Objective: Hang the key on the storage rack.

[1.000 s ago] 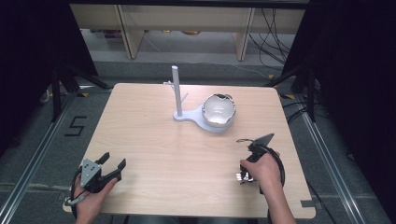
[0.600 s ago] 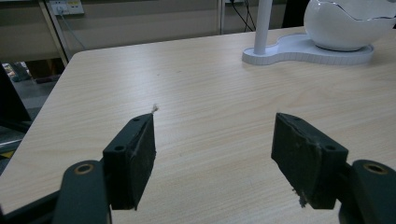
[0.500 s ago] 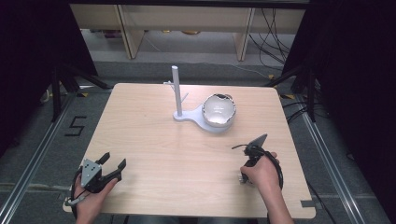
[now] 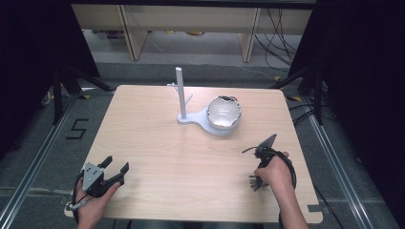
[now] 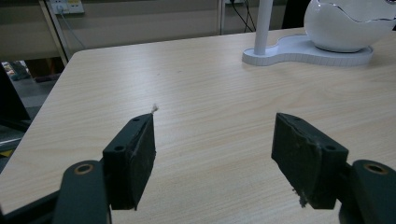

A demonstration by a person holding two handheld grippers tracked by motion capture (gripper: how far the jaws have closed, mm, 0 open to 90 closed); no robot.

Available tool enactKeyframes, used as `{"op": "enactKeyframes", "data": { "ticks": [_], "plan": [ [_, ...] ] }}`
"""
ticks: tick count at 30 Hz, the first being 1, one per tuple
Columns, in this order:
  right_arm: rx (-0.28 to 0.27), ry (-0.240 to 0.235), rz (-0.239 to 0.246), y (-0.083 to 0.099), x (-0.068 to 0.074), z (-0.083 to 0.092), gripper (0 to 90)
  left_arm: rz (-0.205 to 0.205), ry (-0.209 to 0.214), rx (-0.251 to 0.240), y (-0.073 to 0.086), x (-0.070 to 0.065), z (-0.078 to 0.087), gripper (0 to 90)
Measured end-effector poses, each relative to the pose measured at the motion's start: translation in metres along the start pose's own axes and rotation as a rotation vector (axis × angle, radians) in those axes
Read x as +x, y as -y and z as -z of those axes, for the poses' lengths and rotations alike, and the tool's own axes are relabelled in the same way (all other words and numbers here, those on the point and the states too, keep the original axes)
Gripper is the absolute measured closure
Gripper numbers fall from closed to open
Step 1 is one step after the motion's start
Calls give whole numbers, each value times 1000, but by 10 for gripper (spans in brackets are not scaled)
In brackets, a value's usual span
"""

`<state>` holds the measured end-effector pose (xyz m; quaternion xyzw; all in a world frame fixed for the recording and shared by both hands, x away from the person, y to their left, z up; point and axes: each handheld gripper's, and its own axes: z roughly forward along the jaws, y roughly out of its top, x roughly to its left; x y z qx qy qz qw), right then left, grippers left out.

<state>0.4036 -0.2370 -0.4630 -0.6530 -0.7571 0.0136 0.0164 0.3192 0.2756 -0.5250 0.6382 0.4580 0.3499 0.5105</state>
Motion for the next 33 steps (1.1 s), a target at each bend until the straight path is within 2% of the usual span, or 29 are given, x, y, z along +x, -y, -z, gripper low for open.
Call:
{"op": "enactKeyframes", "data": {
  "ticks": [2, 3, 5, 8, 9, 10, 11, 13, 14, 16, 17, 23, 26, 27, 28, 30, 33],
  "plan": [
    [6, -15, -11, -1, -3, 6, 664, 1, -7, 12, 0, 0, 1, 297],
    [-8, -17, 7, -1, -6, 9, 665, 2, -6, 11, 0, 0, 1, 297],
    [-50, -13, -22, -2, -7, 14, 675, 5, -6, 11, 0, 0, 1, 297],
    [-45, -29, -43, -8, -10, 21, 738, 8, -5, 11, 0, 1, 1, 296],
    [-23, -46, -87, -10, -9, 21, 766, 11, -4, 7, 0, 1, 1, 295],
    [-8, -57, -104, -12, -8, 21, 787, 14, 0, -3, 0, 1, 0, 294],
    [-4, -56, -84, -13, -10, 20, 795, 16, -1, -1, 0, 1, 1, 294],
    [26, -52, -85, -16, -9, 20, 798, 15, -1, -1, 0, 1, 1, 294],
    [18, -49, -72, -16, -9, 19, 797, 14, 0, 0, 0, 1, 0, 294],
    [35, -44, -75, -17, -9, 19, 793, 10, -4, 10, 0, 1, 1, 294],
    [33, -30, -49, -17, -11, 18, 790, 9, -4, 11, 0, 1, 1, 294],
    [57, -36, -31, -18, -7, 10, 763, 17, -5, 8, 0, 2, 1, 294],
    [55, -9, -12, -19, -2, 7, 774, 15, -6, 14, 0, 1, 1, 295],
    [59, -9, -30, -18, 1, 6, 783, 10, -4, 15, -1, 1, 1, 296],
    [66, -5, -2, -19, 0, 6, 788, 7, -4, 14, -1, 1, 1, 296],
    [75, 18, -24, -20, 2, 6, 806, 11, -6, 11, 0, 1, 1, 295],
    [90, 25, -19, -22, 1, 5, 819, 20, -3, 0, 0, 2, 0, 295]
  ]
}}
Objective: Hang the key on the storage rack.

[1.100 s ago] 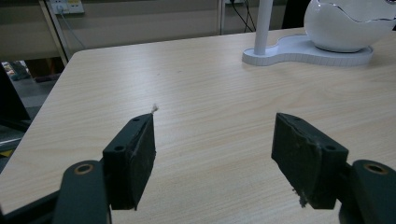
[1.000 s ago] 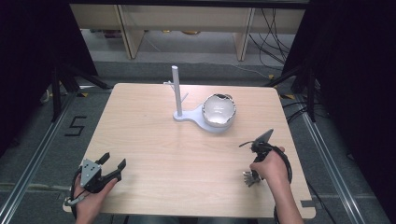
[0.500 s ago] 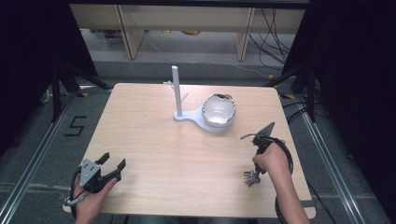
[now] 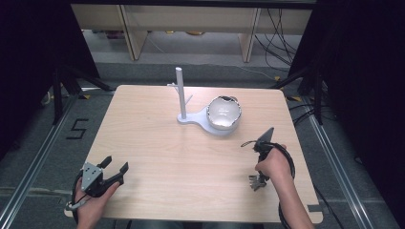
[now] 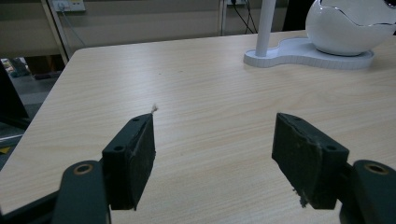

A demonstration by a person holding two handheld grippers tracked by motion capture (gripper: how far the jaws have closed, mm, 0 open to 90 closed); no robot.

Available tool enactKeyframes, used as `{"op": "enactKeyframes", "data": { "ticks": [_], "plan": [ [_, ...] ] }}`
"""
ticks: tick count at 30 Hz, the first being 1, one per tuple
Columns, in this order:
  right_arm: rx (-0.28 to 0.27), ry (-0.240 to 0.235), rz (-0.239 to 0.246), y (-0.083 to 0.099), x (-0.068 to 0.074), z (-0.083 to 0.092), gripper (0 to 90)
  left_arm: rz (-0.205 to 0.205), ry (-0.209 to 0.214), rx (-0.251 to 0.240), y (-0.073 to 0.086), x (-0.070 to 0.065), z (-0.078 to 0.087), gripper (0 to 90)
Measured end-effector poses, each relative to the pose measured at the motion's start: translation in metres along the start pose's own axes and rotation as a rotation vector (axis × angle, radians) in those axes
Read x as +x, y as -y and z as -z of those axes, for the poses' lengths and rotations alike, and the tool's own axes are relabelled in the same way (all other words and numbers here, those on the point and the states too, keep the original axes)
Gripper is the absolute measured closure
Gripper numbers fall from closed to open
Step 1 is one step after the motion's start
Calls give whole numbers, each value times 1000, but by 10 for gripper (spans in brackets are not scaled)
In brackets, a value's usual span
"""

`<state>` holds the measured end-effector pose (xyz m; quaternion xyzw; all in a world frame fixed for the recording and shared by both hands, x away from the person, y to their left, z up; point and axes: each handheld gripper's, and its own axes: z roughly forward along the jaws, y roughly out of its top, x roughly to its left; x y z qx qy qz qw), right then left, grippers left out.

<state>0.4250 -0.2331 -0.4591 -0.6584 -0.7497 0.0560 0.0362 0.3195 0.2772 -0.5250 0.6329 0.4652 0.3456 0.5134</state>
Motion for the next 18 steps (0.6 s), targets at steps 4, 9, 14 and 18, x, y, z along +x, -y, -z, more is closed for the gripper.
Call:
{"op": "enactKeyframes", "data": {
  "ticks": [4, 9, 14, 18],
  "plan": [
    [12, -18, -4, -2, -2, -3, 817, -3, -1, 6, 0, 0, 1, 293],
    [-3, -15, -5, -2, -2, -4, 806, -5, -2, 16, -1, 0, 1, 294],
    [32, -16, 1, -4, -1, -3, 884, -3, 4, 2, 0, 0, 0, 294],
    [29, -5, 32, -3, 1, -4, 892, -3, 7, 3, 0, 0, 0, 294]
  ]
}}
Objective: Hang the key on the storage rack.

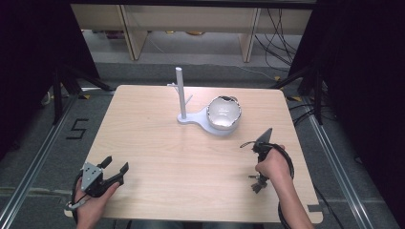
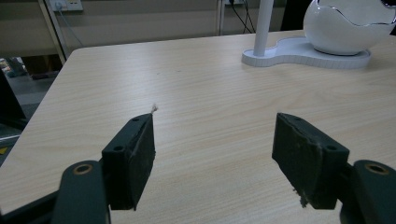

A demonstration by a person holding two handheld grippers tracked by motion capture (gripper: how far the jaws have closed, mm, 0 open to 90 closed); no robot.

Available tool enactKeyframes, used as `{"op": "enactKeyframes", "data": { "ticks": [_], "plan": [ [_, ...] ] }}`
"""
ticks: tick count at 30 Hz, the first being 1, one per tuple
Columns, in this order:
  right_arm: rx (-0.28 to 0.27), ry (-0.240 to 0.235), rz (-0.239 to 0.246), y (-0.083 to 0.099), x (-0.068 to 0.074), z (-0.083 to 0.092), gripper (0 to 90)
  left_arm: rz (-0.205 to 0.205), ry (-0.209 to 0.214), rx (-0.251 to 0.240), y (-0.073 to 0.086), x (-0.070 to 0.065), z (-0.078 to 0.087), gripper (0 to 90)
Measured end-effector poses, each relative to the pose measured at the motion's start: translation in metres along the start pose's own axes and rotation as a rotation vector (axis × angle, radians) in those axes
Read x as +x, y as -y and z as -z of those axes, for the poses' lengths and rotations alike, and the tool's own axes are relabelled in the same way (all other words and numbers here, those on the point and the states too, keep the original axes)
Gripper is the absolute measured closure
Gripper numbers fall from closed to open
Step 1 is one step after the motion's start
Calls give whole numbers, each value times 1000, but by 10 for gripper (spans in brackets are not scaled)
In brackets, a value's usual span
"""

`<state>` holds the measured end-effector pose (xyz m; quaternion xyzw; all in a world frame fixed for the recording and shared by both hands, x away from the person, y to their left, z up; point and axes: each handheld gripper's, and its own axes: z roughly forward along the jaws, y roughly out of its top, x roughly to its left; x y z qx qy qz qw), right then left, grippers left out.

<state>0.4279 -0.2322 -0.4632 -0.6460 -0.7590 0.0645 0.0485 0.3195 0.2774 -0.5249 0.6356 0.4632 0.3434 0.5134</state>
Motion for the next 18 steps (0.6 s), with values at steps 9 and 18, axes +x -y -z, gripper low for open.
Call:
{"op": "enactKeyframes", "data": {
  "ticks": [9, 18],
  "plan": [
    [-41, -7, 45, 6, 2, 11, 894, -10, -6, 14, -1, -1, 1, 294],
    [-138, -3, 71, 12, 4, 52, 894, -11, -2, 1, 0, -1, 1, 298]
  ]
}}
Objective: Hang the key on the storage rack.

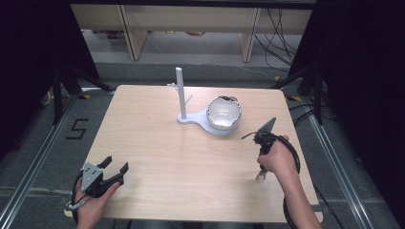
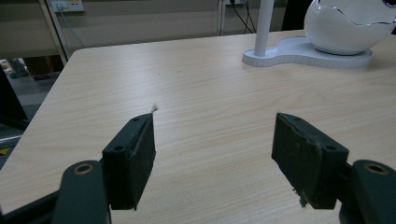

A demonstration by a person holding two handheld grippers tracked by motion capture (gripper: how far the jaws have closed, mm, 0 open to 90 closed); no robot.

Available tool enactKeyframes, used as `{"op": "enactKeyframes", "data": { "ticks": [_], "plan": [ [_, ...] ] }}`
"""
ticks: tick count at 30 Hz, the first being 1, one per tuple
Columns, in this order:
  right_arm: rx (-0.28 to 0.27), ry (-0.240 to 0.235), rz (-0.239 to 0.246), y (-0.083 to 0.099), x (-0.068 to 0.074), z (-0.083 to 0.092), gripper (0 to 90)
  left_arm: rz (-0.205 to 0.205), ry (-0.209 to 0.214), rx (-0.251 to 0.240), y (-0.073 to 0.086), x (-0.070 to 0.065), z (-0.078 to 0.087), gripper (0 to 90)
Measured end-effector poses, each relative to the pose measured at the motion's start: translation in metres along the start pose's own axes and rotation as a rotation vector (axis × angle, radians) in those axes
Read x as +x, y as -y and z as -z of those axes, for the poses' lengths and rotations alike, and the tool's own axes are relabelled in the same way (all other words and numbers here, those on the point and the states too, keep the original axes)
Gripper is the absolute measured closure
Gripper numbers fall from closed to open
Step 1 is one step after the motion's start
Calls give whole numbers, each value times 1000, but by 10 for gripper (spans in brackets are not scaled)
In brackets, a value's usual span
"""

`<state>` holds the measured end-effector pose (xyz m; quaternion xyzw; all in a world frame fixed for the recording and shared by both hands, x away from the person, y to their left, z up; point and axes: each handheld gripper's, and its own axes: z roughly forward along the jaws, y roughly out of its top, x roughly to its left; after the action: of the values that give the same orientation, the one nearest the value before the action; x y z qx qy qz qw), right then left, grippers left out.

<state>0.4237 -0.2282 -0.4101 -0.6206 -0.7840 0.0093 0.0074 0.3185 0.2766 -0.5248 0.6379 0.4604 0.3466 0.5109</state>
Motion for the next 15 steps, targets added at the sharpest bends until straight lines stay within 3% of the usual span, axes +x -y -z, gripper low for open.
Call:
{"op": "enactKeyframes", "data": {
  "ticks": [4, 8, 11, 15],
  "plan": [
    [-61, -6, 3, -1, 3, 15, 894, 6, 27, 7, -1, -4, 0, 313],
    [-74, -18, 26, -4, 7, 26, 894, -17, 114, -16, -15, -23, -1, 322],
    [-80, 0, 31, -6, 12, 28, 894, -26, 218, -16, -25, -43, -4, 324],
    [-109, -9, 42, -7, 19, 29, 894, -42, 335, 31, -34, -69, -12, 330]
  ]
}}
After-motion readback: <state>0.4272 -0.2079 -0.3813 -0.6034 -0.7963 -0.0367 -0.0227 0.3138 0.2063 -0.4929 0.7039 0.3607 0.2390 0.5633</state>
